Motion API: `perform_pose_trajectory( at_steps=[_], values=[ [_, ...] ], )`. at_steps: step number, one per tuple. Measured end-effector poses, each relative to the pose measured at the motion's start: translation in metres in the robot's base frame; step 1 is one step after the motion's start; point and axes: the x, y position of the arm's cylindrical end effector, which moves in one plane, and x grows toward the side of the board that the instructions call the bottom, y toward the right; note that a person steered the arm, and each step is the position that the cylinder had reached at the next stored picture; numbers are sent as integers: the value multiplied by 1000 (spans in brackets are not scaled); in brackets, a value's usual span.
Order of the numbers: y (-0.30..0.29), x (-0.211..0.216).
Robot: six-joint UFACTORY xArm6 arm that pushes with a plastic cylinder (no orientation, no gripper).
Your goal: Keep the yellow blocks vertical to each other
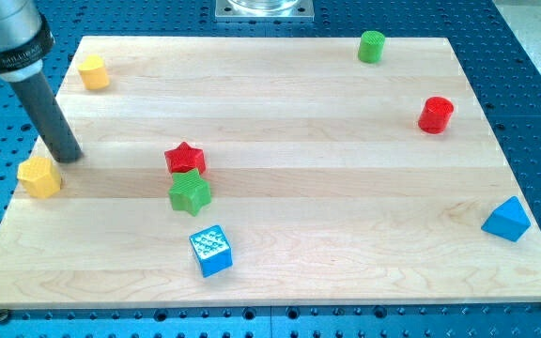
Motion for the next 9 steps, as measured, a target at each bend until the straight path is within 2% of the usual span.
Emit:
perform_pose_trajectory(
  at_steps=[1, 2, 3, 4, 6, 7, 8, 9],
  values=[
    [-10, 59],
    [11, 99],
    [28, 73],
    [56, 73],
    [65, 106],
    [57, 57],
    [55, -28],
    [55, -93]
  ],
)
